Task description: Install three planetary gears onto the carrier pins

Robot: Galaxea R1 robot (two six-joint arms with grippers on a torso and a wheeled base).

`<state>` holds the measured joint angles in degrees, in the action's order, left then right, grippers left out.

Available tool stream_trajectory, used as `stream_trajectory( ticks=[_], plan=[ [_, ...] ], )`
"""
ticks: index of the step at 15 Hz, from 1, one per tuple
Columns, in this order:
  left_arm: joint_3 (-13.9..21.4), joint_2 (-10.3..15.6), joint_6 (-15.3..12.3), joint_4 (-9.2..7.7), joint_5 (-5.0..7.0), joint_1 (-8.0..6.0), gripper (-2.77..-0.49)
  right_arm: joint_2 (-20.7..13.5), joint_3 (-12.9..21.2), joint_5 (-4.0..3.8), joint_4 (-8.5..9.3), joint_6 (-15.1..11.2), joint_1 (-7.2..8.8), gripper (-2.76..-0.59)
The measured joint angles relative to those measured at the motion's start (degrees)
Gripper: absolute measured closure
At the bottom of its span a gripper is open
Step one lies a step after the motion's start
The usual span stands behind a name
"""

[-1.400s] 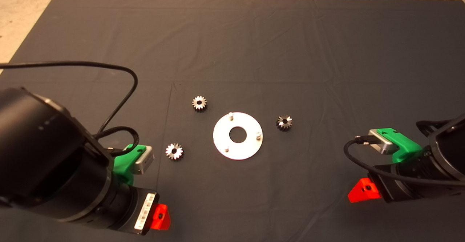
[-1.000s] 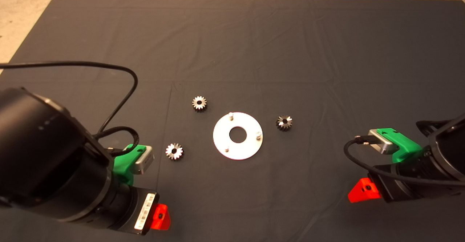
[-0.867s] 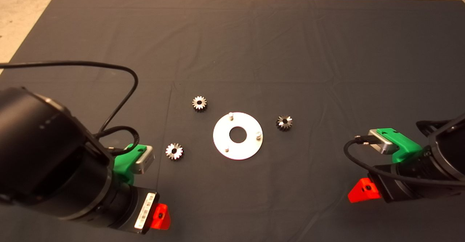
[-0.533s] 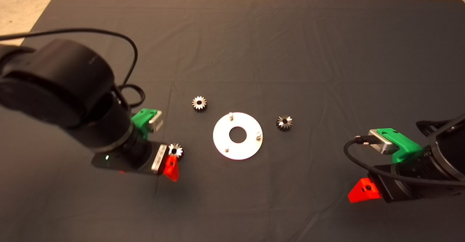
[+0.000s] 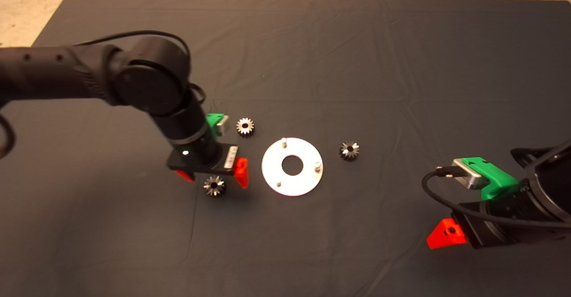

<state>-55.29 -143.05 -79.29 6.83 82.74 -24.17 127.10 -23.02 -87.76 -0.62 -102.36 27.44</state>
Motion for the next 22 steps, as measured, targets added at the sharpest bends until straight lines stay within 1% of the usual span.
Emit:
stream_trajectory(
  ticks=[1, 3, 4, 5, 6, 8, 10, 11, 12, 13, 15, 16, 19, 21, 22],
  plan=[
    [-2.1, -0.5, 1.2, 0.29, -0.4, 0.02, -2.75, -0.1, 0.0, -0.13, 0.0, 0.0, 0.0, -2.75],
    [-7.1, -0.9, 3.9, 0.77, -0.1, 0.06, -2.75, -0.1, 0.0, -0.11, 0.0, 0.0, 0.01, -2.75],
    [-9.3, -1.5, 5.3, 1.13, 0.26, 0.06, -2.75, 0.0, 0.0, -0.06, 0.0, 0.0, 0.01, -2.75],
    [-11.2, -2.6, 6.7, 1.24, 0.22, 0.06, -2.75, 0.1, 0.0, 0.06, 0.0, 0.0, 0.01, -2.75],
    [-12.8, -3.6, 8.2, 1.29, 0.11, 0.06, -2.75, 0.0, 0.0, -0.02, 0.0, 0.0, 0.01, -2.75],
    [-16.5, -5.7, 11.2, 1.29, -0.66, 0.04, -2.75, 0.0, 0.0, -0.11, 0.0, 0.0, 0.01, -2.75],
    [-21.9, -6.7, 14.2, 1.41, -0.63, 0.06, -2.75, 0.0, 0.0, -0.06, 0.0, 0.0, 0.01, -2.75],
    [-24.0, -7.0, 15.0, 1.46, -0.66, 0.06, -2.75, 0.0, 0.0, -0.06, 0.0, 0.0, 0.01, -2.75],
    [-25.2, -7.4, 15.4, 1.61, -1.01, 0.04, -2.75, 0.0, 0.0, -0.05, 0.0, 0.0, 0.01, -2.75],
    [-25.4, -7.9, 15.6, 1.57, -2.25, 0.06, -2.75, 0.0, 0.0, -0.06, 0.0, 0.0, 0.01, -2.75],
    [-26.4, -9.1, 16.3, 1.46, -3.7, 0.06, -2.75, 0.0, 0.0, -0.05, 0.0, 0.0, 0.01, -2.75],
    [-27.4, -9.4, 16.8, 1.44, -3.83, 0.06, -2.75, 0.0, 0.0, -0.09, 0.0, 0.0, 0.01, -2.75],
    [-30.7, -10.7, 17.8, 1.52, -3.61, 0.12, -2.75, 0.1, 0.0, -0.05, 0.0, 0.0, 0.01, -2.75],
    [-33.0, -12.0, 20.2, 1.51, -3.64, 0.2, -2.75, 0.0, 0.0, -0.02, 0.0, 0.0, 0.01, -2.75],
    [-33.7, -12.5, 20.6, 1.52, -3.69, 0.19, -2.75, 0.0, 0.0, -0.02, 0.0, 0.0, 0.01, -2.75]
  ],
)
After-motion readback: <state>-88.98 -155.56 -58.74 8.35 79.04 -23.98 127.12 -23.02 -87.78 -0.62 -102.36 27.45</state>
